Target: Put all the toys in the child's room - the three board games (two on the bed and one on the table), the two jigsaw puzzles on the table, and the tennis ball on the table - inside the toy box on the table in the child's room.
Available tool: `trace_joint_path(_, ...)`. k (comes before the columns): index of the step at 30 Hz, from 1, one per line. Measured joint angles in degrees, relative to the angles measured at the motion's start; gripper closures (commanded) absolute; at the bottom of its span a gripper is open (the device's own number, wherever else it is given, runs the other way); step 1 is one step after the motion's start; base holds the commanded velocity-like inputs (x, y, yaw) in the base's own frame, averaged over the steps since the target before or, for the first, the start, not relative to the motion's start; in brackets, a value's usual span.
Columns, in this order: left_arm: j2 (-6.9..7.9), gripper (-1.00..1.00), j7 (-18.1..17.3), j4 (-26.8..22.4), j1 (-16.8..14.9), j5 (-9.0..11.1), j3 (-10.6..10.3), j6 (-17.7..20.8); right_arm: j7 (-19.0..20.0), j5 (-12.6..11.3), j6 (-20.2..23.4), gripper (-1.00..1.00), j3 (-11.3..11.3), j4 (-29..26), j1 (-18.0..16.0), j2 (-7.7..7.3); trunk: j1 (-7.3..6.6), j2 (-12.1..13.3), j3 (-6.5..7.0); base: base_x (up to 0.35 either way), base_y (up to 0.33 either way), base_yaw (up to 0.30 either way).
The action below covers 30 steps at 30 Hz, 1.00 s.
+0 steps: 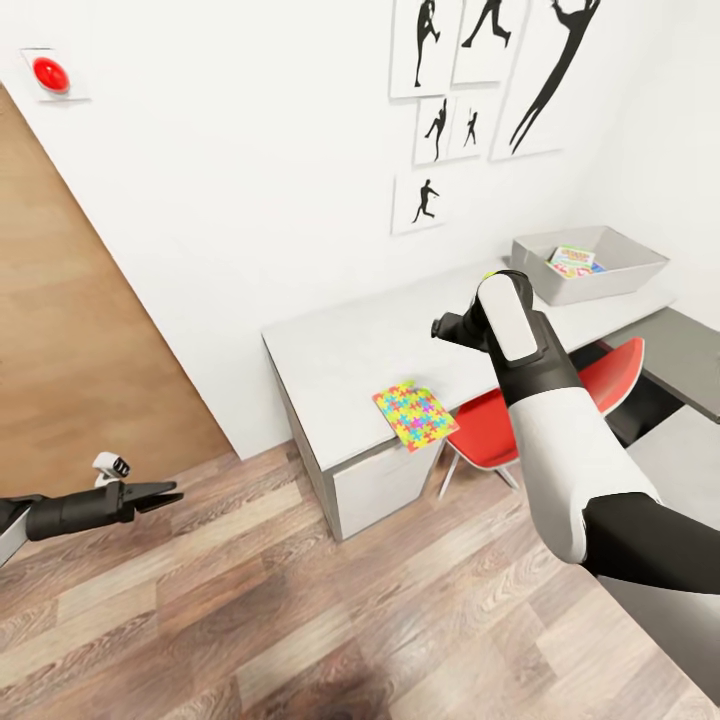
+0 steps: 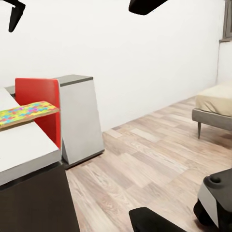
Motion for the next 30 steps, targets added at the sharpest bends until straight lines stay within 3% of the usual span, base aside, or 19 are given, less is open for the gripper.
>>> trace_joint_path(6, -0.09, -1.0, 0.33, 3.36, 0.0, -0.31, -0.08, -0.12, 0.0, 0.03, 0.05, -1.0, 0.0, 0.0, 0.0, -0.13, 0.0, 0.0, 0.57, -0.005, 0.0, 0.0)
trace_joint_path(13, -1.42, -1.0, 3.99, 7.55, -0.01, -1.44, -0.09, -4.08, 0.0, 0.0, 0.03, -1.0, 0.0, 0.0, 0.0, -0.2, 0.0, 0.0, 1.24, 0.0, 0.0, 0.0)
trace_joint_path(30, -1.71, -1.0, 5.78, 8.45, 0.0, -1.49, -0.23, -4.68, 0.0, 0.01, -0.15, -1.0, 0.07, -0.04, 0.0, -0.12, 0.0, 0.0, 2.87, 0.0, 0.0, -0.049)
